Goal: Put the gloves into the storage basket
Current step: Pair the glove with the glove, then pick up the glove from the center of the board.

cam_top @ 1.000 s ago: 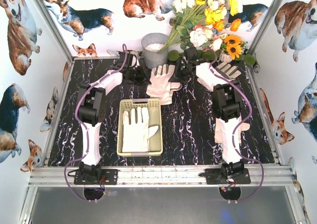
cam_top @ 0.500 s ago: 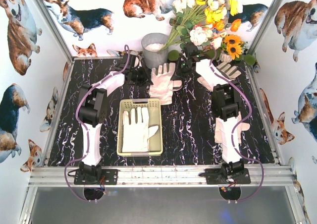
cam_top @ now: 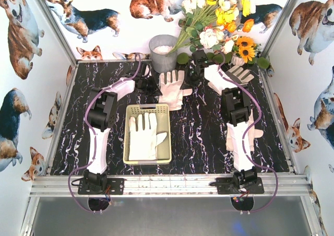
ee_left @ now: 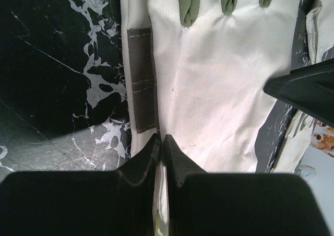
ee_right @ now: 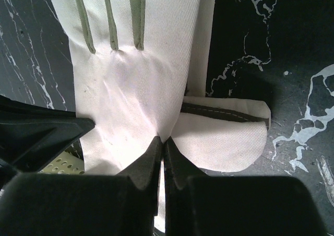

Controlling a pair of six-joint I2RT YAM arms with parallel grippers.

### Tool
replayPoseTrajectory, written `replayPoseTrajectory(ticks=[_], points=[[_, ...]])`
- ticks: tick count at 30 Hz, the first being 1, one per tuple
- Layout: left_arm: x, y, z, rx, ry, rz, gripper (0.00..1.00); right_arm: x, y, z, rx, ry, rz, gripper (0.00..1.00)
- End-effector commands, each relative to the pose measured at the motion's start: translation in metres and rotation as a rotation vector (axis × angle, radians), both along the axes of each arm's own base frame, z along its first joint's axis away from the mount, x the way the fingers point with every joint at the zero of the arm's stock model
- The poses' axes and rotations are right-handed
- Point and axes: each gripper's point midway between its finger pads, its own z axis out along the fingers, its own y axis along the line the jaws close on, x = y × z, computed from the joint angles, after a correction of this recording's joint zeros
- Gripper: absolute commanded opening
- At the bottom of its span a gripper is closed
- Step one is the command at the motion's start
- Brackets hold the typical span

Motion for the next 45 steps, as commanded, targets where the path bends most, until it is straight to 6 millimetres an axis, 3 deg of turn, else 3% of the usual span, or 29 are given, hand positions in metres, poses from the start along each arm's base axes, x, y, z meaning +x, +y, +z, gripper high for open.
replayPoseTrajectory(ticks=[1, 5, 6, 13, 19, 22, 31, 38, 45], points=[[0.003, 0.002, -0.010, 0.028, 0.013, 0.007, 0.00, 0.017, -0.001, 0.009, -0.013, -0.073, 0.008, 0.00], [0.000, 0.004, -0.012, 0.040, 0.022, 0.008, 0.01, 0.014, -0.002, 0.005, -0.013, -0.059, 0.012, 0.00], [0.000, 0.004, -0.010, 0.040, 0.020, 0.009, 0.05, 0.014, -0.001, 0.005, -0.013, -0.059, 0.015, 0.01], [0.007, 0.005, 0.021, 0.036, -0.046, 0.017, 0.30, 0.018, 0.001, 0.029, 0.010, -0.105, 0.024, 0.31], [0.013, 0.008, 0.053, 0.037, -0.115, 0.028, 0.48, 0.013, 0.000, 0.058, 0.028, -0.140, 0.038, 0.45], [0.017, 0.011, 0.056, 0.033, -0.122, 0.035, 0.55, 0.005, -0.004, 0.067, 0.032, -0.138, 0.036, 0.49], [0.033, 0.010, 0.031, 0.033, -0.083, 0.014, 0.59, -0.011, -0.016, 0.081, 0.145, -0.127, -0.073, 0.62], [0.039, 0.012, 0.011, 0.017, -0.055, 0.014, 0.58, -0.016, -0.033, 0.057, 0.197, -0.057, -0.160, 0.63], [0.039, 0.008, -0.001, -0.005, -0.038, 0.003, 0.52, -0.001, -0.050, 0.032, 0.210, -0.042, -0.228, 0.73]])
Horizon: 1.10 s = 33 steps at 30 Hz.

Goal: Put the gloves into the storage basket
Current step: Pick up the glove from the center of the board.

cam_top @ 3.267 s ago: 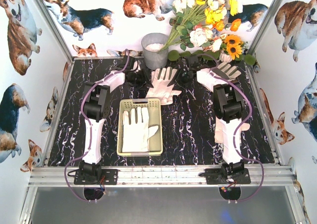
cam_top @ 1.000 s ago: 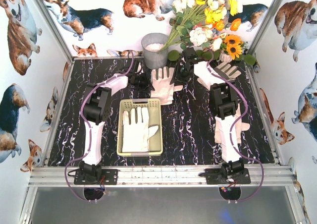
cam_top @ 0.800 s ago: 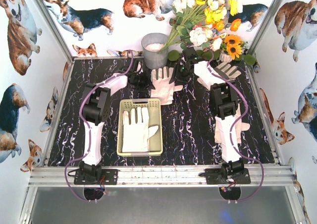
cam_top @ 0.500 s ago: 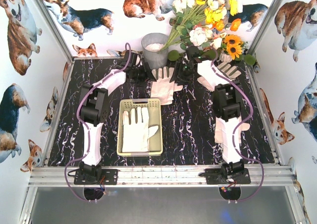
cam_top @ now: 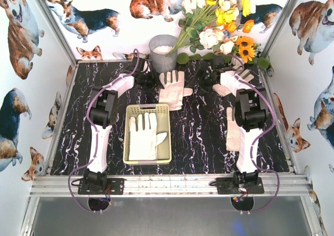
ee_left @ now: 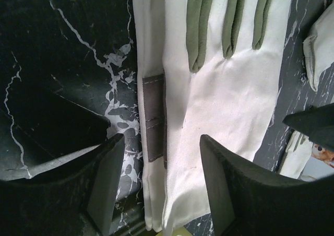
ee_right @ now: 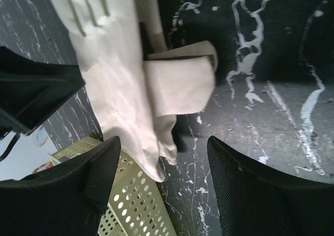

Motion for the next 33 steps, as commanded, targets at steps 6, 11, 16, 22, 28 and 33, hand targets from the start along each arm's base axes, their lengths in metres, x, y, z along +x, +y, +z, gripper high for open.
replayPoseTrajectory(ticks=[6, 11, 16, 22, 28, 33], points=[[0.006, 0.002, -0.011, -0.007, 0.001, -0.016, 0.42, 0.036, 0.002, -0.003, 0.065, -0.088, 0.007, 0.74], [0.001, 0.004, -0.022, 0.017, 0.025, -0.033, 0.36, 0.041, 0.008, -0.015, 0.096, -0.087, 0.025, 0.74], [-0.005, 0.010, -0.034, 0.055, 0.055, -0.041, 0.29, 0.041, 0.018, -0.025, 0.151, -0.079, 0.060, 0.74], [-0.013, 0.018, -0.042, 0.101, 0.090, -0.039, 0.20, 0.034, 0.031, -0.035, 0.178, -0.059, 0.099, 0.73], [-0.015, 0.019, -0.044, 0.108, 0.097, -0.041, 0.17, 0.031, 0.049, -0.042, 0.198, -0.048, 0.129, 0.72], [-0.014, 0.020, -0.044, 0.107, 0.097, -0.038, 0.15, 0.032, 0.063, -0.046, 0.223, -0.050, 0.148, 0.71]])
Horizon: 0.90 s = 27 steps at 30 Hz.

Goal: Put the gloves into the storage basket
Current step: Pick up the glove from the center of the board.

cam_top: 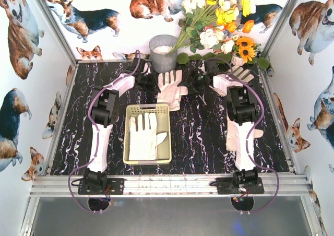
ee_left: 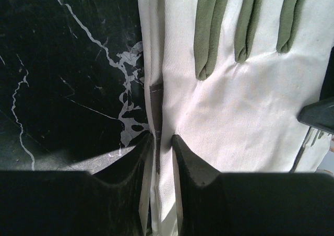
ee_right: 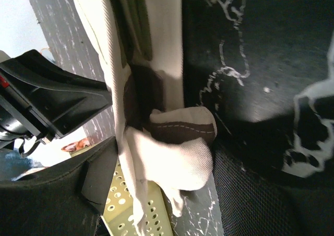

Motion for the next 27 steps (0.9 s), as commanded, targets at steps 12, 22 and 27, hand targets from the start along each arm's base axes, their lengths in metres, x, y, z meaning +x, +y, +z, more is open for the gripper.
replayPoseTrajectory(ticks=[12, 22, 27], points=[[-0.013, 0.015, -0.027, 0.072, 0.079, 0.008, 0.15, -0.006, 0.030, -0.027, -0.002, 0.013, 0.059, 0.68], [-0.016, 0.015, -0.027, 0.068, 0.083, 0.003, 0.15, -0.009, 0.040, -0.025, 0.015, 0.011, 0.085, 0.40], [-0.017, 0.017, -0.022, 0.071, 0.071, 0.002, 0.16, -0.006, 0.043, -0.012, 0.035, -0.022, 0.087, 0.12]])
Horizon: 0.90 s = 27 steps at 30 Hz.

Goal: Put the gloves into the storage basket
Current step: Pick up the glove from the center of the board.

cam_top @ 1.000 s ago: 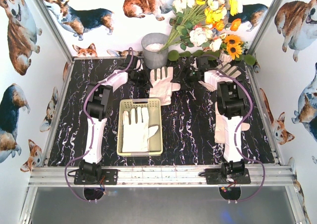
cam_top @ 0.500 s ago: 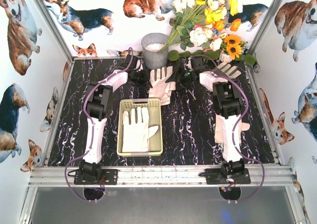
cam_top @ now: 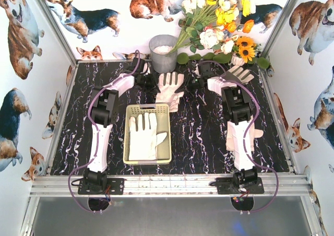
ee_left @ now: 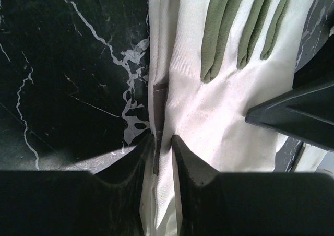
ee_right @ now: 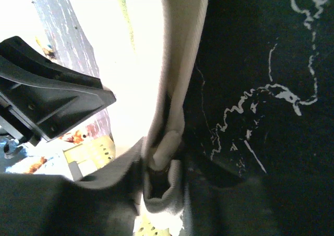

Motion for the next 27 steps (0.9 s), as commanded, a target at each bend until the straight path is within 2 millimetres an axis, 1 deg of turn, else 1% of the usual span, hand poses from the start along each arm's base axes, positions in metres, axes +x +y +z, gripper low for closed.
replayPoseTrajectory(ticks=[1, 2, 4, 7, 10, 12, 13, 14, 18, 22, 24, 27], points=[[-0.017, 0.015, -0.020, 0.069, 0.062, -0.002, 0.17, 0.004, 0.008, 0.009, 0.009, -0.042, 0.018, 0.05], [-0.017, 0.015, -0.018, 0.069, 0.059, -0.005, 0.19, 0.004, 0.008, 0.012, 0.010, -0.051, 0.017, 0.00], [-0.016, 0.016, -0.012, 0.070, 0.047, -0.007, 0.23, 0.007, 0.004, 0.021, 0.007, -0.076, 0.006, 0.00], [-0.013, 0.020, 0.002, 0.065, 0.018, -0.003, 0.34, 0.010, -0.008, 0.033, 0.010, -0.108, -0.023, 0.00], [-0.010, 0.025, 0.020, 0.056, -0.014, 0.005, 0.46, 0.008, -0.022, 0.044, 0.015, -0.128, -0.049, 0.00], [-0.009, 0.030, 0.031, 0.048, -0.035, 0.014, 0.53, 0.003, -0.032, 0.052, 0.011, -0.141, -0.058, 0.00], [-0.009, 0.031, 0.037, 0.042, -0.045, 0.017, 0.58, 0.000, -0.037, 0.059, 0.008, -0.154, -0.060, 0.00], [-0.009, 0.032, 0.042, 0.035, -0.053, 0.018, 0.61, -0.004, -0.043, 0.062, 0.001, -0.159, -0.062, 0.00], [-0.011, 0.031, 0.065, 0.004, -0.085, 0.015, 0.71, -0.026, -0.063, 0.076, -0.023, -0.178, -0.064, 0.00], [-0.015, 0.026, 0.083, -0.039, -0.105, -0.001, 0.74, -0.048, -0.075, 0.100, -0.043, -0.205, -0.042, 0.00], [-0.018, 0.021, 0.095, -0.078, -0.117, -0.015, 0.76, -0.062, -0.075, 0.114, -0.045, -0.210, -0.011, 0.00], [-0.023, 0.009, 0.116, -0.172, -0.137, -0.037, 0.78, -0.081, -0.074, 0.142, -0.032, -0.243, 0.035, 0.00]])
